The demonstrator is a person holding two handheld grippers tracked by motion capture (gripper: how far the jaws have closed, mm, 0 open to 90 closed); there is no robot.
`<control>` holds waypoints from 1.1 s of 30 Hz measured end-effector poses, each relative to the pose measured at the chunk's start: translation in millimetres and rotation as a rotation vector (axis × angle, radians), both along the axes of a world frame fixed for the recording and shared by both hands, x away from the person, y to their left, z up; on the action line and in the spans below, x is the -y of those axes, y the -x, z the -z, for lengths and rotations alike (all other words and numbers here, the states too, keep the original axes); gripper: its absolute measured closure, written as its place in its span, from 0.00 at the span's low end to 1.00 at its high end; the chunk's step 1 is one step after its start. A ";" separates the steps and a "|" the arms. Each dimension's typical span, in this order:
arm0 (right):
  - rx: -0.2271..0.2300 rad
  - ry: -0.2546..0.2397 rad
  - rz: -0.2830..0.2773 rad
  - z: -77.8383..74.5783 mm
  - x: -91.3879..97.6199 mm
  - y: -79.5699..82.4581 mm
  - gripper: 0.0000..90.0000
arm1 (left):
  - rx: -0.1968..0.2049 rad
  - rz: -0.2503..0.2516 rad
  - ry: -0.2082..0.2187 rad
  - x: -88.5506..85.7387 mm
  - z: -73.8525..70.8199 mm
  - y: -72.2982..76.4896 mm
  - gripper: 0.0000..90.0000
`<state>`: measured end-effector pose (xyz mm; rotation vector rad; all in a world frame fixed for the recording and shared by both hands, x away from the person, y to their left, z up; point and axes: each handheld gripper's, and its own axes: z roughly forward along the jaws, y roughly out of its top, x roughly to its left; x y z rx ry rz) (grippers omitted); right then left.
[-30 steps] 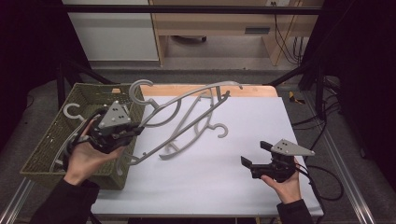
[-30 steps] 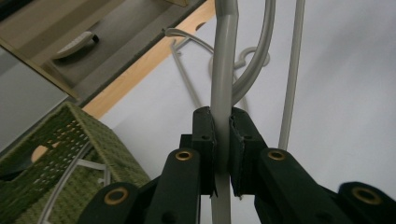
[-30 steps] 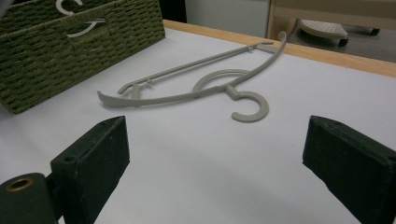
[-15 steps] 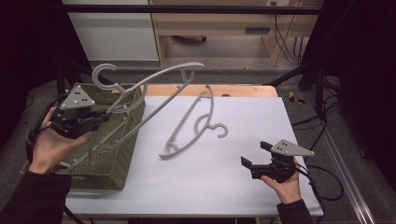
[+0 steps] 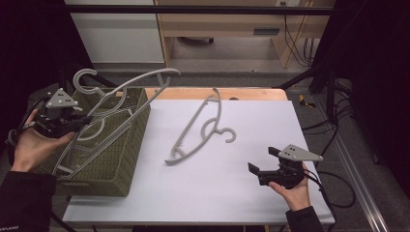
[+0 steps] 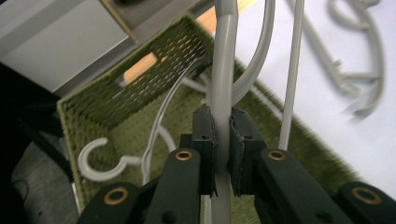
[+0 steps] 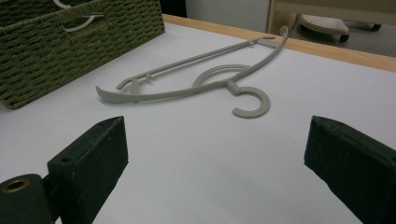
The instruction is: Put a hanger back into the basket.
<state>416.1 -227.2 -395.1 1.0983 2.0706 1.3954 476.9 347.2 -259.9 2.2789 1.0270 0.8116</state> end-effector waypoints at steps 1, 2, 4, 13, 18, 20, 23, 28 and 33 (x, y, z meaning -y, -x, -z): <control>0.000 0.000 0.002 0.3 -0.4 -0.2 0.07 | -0.005 -0.009 -0.003 -3.3 2.6 -1.5 0.91; -0.001 0.001 0.001 0.4 -0.5 -0.3 0.07 | -0.012 -0.017 -0.004 -6.8 4.9 -3.0 0.91; -0.002 0.003 0.000 0.7 -0.6 -0.5 0.07 | -0.021 -0.028 -0.004 -12.8 9.3 -5.3 0.91; -0.005 0.010 -0.005 1.7 -1.0 -1.4 0.07 | -0.056 -0.096 -0.023 -42.3 27.5 -8.5 0.91; -0.012 0.008 -0.005 2.8 -3.0 -2.1 0.07 | -0.065 -0.133 -0.029 -54.2 32.3 -7.9 0.91; -0.015 0.007 -0.007 3.1 -3.4 -2.2 0.07 | -0.074 -0.151 -0.047 -58.7 35.6 -8.2 0.91; -0.015 0.010 -0.007 3.3 -3.3 -2.3 0.07 | -0.084 -0.174 -0.059 -63.3 39.8 -8.9 0.91; -0.016 0.014 -0.012 3.5 -3.3 -2.3 0.07 | -0.110 -0.204 -0.071 -72.3 47.8 -11.1 0.91; -0.019 0.012 -0.009 3.6 -3.8 -2.4 0.07 | -0.131 -0.228 -0.071 -78.1 58.0 -13.1 0.91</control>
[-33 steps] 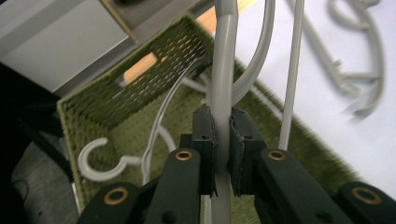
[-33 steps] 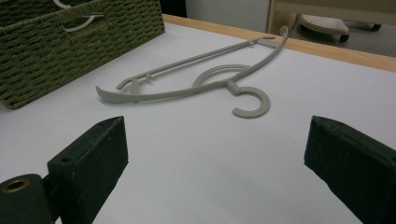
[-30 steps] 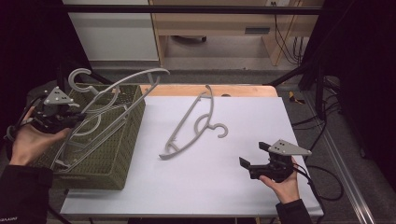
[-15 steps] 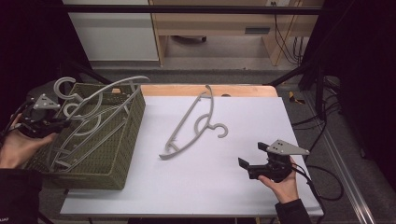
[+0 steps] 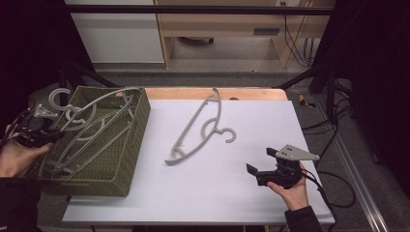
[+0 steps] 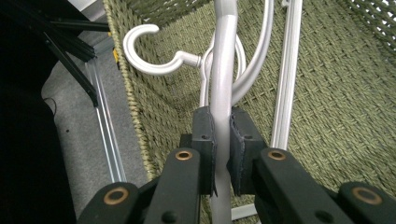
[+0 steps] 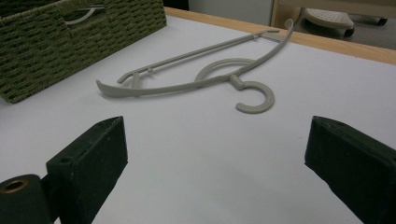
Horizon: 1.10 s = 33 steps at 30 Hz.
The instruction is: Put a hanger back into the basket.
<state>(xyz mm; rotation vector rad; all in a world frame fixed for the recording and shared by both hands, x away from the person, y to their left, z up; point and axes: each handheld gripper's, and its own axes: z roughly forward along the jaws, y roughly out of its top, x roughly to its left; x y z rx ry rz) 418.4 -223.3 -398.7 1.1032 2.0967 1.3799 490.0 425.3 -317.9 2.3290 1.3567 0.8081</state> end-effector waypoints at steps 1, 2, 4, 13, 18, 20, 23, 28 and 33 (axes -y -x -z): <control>-0.002 0.002 0.000 0.1 0.0 0.0 0.07 | -0.007 -0.004 -0.003 -0.1 1.7 -0.9 0.91; -0.003 0.001 -0.002 0.3 -0.2 -0.1 0.07 | -0.012 -0.009 -0.008 -0.5 3.3 -1.8 0.91; -0.002 0.006 -0.007 0.5 -0.1 -0.3 0.07 | -0.023 -0.021 -0.004 -2.3 6.6 -3.7 0.91; -0.007 0.005 -0.005 0.8 -0.8 -0.3 0.07 | -0.091 -0.006 -0.043 7.3 32.5 -15.9 0.91; -0.009 0.005 -0.008 0.7 -0.8 -0.3 0.07 | -0.122 -0.021 -0.015 4.7 44.5 -21.2 0.91; -0.011 0.003 -0.008 0.8 -1.0 -0.5 0.07 | -0.110 -0.027 0.006 -0.3 47.8 -20.9 0.90; -0.013 0.006 -0.009 1.1 -1.4 -0.6 0.07 | -0.096 -0.044 0.028 -4.2 51.2 -20.4 0.89; -0.007 0.000 -0.009 0.6 -2.0 -0.8 0.07 | -0.092 -0.084 0.055 -6.5 55.3 -20.7 0.84; -0.001 -0.006 -0.015 -1.4 -2.4 -0.5 0.07 | -0.070 -0.096 0.072 -5.9 56.5 -18.2 0.72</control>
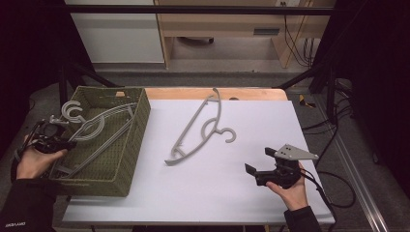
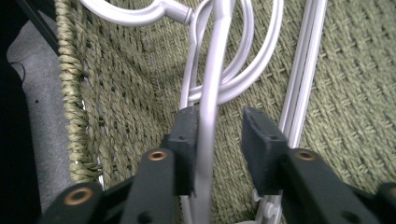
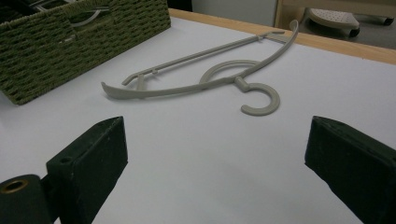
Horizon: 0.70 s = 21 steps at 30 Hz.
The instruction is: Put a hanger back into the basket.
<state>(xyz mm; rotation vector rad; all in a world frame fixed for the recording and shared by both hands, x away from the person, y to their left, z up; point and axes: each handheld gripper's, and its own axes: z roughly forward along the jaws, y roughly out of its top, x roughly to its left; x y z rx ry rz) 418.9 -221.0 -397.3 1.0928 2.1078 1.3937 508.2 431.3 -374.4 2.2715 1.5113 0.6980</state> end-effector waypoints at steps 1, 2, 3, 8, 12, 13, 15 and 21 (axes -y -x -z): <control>0.000 0.000 -0.001 -0.3 -0.2 0.0 0.07 | 0.012 -0.002 0.006 0.5 -0.5 1.3 0.70; 0.001 0.001 -0.001 -0.6 -0.7 -0.1 0.07 | 0.022 0.000 0.010 1.0 -1.5 2.9 0.67; 0.002 -0.002 0.002 -0.9 -1.5 -0.3 0.07 | 0.039 0.004 0.016 1.7 -2.8 4.7 0.64; 0.001 0.005 -0.009 -1.5 -6.4 -2.4 0.07 | 0.110 0.007 0.059 7.1 -13.4 14.4 0.56; 0.007 0.005 -0.011 -2.6 -11.4 -4.2 0.07 | 0.186 0.044 0.124 17.3 -21.6 25.1 0.51; 0.009 0.003 -0.012 -3.3 -13.5 -4.9 0.07 | 0.211 0.060 0.156 22.4 -23.9 29.9 0.50; 0.010 -0.003 -0.011 -4.3 -16.4 -5.6 0.07 | 0.248 0.094 0.184 31.2 -26.3 37.9 0.49; 0.014 0.001 -0.037 -6.4 -28.3 -10.9 0.07 | 0.351 0.193 0.308 63.6 -28.6 61.1 0.38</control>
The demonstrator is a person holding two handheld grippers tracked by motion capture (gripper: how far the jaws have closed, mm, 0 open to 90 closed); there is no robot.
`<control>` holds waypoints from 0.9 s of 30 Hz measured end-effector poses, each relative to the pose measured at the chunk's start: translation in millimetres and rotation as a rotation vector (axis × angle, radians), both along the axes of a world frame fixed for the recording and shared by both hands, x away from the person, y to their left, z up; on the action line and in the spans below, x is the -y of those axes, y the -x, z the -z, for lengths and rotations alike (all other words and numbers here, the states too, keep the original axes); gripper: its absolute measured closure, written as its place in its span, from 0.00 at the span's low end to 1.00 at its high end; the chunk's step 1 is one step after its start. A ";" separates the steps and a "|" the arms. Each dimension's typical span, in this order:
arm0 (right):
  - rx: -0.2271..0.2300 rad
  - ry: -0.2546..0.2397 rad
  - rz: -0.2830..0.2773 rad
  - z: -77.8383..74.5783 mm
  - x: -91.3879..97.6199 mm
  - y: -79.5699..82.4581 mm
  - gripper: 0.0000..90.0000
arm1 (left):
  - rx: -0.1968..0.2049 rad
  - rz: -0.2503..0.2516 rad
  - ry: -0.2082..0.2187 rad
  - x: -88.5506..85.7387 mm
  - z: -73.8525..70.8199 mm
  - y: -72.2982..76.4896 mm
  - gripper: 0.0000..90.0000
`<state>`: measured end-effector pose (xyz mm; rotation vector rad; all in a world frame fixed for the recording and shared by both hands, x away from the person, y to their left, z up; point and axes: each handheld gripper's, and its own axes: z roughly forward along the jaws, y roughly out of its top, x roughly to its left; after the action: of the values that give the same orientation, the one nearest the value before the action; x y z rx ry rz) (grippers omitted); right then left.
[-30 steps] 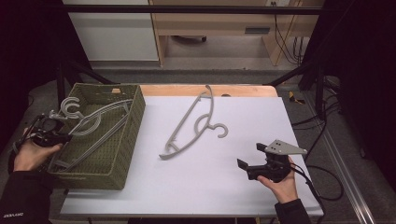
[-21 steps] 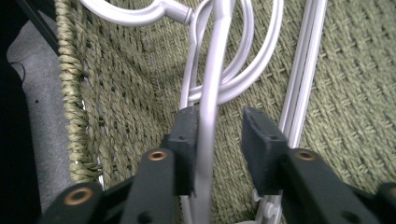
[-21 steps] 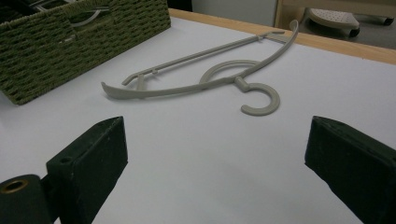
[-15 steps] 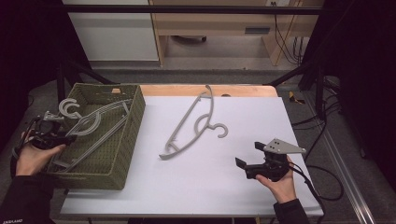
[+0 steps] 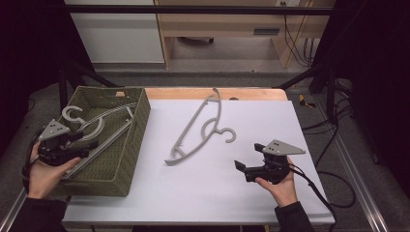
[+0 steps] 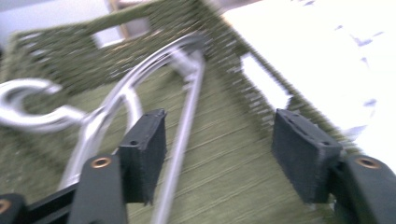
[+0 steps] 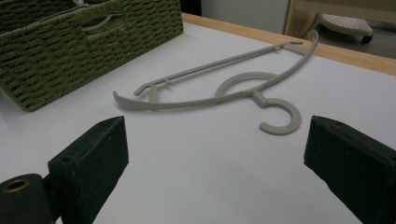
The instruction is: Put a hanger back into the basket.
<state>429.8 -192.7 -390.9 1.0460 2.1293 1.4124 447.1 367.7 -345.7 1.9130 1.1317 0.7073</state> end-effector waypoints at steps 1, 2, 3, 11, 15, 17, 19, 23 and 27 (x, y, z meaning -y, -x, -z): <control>-0.004 0.000 -0.002 -0.3 -2.6 -0.9 0.07 | 0.019 0.017 0.039 5.5 0.6 3.0 0.35; -0.003 0.006 -0.009 -0.6 -5.0 -1.7 0.07 | 0.026 0.035 0.065 11.1 0.8 5.6 0.33; -0.006 0.005 -0.015 -0.9 -8.0 -2.6 0.07 | 0.033 0.045 0.075 15.4 1.2 7.4 0.30; -0.016 0.018 -0.037 -0.4 -31.2 -13.3 0.08 | 0.068 0.174 0.161 58.5 12.0 24.8 0.17; -0.031 0.036 -0.056 2.5 -41.6 -18.0 0.08 | 0.065 0.212 0.144 70.3 16.2 26.3 0.16; -0.030 0.038 -0.061 4.8 -45.2 -19.7 0.09 | 0.071 0.225 0.143 74.8 16.5 27.0 0.16; -0.036 0.052 -0.069 7.6 -48.5 -21.3 0.09 | 0.067 0.242 0.142 80.0 17.5 28.1 0.15; -0.049 0.054 -0.083 13.1 -55.0 -24.6 0.09 | 0.064 0.270 0.129 90.1 18.6 29.7 0.15; -0.048 0.061 -0.087 16.9 -57.5 -27.8 0.11 | 0.058 0.301 0.113 101.4 21.6 30.7 0.15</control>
<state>457.6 -135.1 -407.9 0.9848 2.2621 1.3647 416.4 266.3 -367.4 1.8996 0.8068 0.5177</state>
